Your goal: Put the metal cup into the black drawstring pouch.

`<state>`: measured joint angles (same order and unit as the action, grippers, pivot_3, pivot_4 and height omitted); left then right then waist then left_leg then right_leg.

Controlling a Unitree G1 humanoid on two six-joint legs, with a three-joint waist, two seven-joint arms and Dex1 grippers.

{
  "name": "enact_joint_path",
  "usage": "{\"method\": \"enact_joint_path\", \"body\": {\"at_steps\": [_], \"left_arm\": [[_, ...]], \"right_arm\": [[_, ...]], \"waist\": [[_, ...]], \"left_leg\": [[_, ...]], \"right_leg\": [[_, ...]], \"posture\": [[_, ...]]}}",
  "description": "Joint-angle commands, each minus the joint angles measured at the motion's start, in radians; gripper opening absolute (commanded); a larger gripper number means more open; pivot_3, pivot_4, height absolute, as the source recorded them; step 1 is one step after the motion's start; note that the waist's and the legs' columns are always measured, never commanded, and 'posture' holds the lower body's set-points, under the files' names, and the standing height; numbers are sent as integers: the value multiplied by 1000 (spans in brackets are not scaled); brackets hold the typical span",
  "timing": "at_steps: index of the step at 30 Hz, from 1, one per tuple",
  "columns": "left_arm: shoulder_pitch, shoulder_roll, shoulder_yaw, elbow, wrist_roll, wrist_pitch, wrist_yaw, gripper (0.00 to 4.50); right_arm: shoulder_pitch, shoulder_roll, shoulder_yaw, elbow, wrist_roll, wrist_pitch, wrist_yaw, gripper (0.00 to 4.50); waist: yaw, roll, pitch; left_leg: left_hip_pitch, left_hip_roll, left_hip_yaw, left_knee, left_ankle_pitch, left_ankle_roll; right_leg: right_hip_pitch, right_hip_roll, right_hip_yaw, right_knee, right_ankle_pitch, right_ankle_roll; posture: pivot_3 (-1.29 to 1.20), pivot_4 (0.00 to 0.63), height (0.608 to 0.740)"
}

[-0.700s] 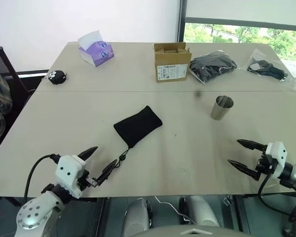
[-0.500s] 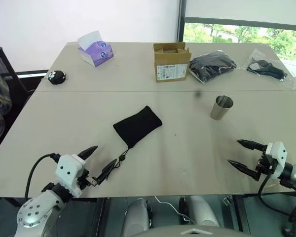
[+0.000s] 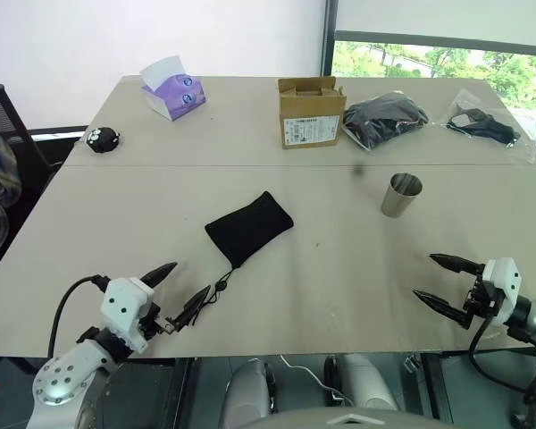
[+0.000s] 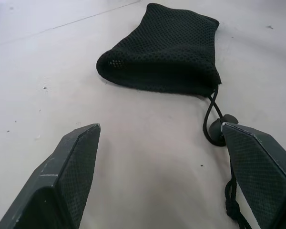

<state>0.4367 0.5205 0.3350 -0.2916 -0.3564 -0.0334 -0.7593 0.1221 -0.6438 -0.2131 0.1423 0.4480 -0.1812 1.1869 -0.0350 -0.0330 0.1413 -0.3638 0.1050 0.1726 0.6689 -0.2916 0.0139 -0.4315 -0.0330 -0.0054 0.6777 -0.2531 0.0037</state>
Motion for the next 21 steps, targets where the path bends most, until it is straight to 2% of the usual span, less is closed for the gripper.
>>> {"method": "enact_joint_path", "body": {"at_steps": [1, 6, 10, 15, 21], "left_arm": [[-15, 33, 21, 5, -23, -12, -36, 4239], [-79, 122, 36, 96, -34, -39, -142, 4239], [-230, 216, 49, 261, -105, -37, -292, 4239], [-482, 290, -22, 475, -72, -81, -430, 4239], [-744, 301, -146, 724, 18, -164, -556, 4239]], "right_arm": [[5, -2, -32, -50, 30, -7, -3, 4460], [18, 5, -9, -128, 55, 23, -2, 4460], [46, 31, 39, -281, 105, 82, -8, 4460], [66, 50, 84, -380, 94, 100, -26, 4460], [73, 60, 115, -458, 92, 129, -69, 4460]], "waist": [[0, 0, 0], [1, 0, 0], [4, 0, 0], [18, 1, 0], [24, 1, 0]], "left_leg": [[0, 0, 0, 0, 0, 0], [0, 0, -1, 0, 0, 0], [-1, 0, -2, 0, 0, 0], [-2, 0, -3, 1, 1, -1], [-5, 0, 0, 2, 3, -6]], "right_leg": [[0, 0, 0, 0, 0, 0], [0, 0, -2, 0, 0, 0], [0, 0, -3, 0, 0, 0], [0, 0, -5, 0, 0, 0], [0, 0, -7, 0, 1, 2]], "posture": [[0, 150, 715], [0, 150, 715], [0, 150, 715], [0, 150, 715], [0, 150, 715]]}}
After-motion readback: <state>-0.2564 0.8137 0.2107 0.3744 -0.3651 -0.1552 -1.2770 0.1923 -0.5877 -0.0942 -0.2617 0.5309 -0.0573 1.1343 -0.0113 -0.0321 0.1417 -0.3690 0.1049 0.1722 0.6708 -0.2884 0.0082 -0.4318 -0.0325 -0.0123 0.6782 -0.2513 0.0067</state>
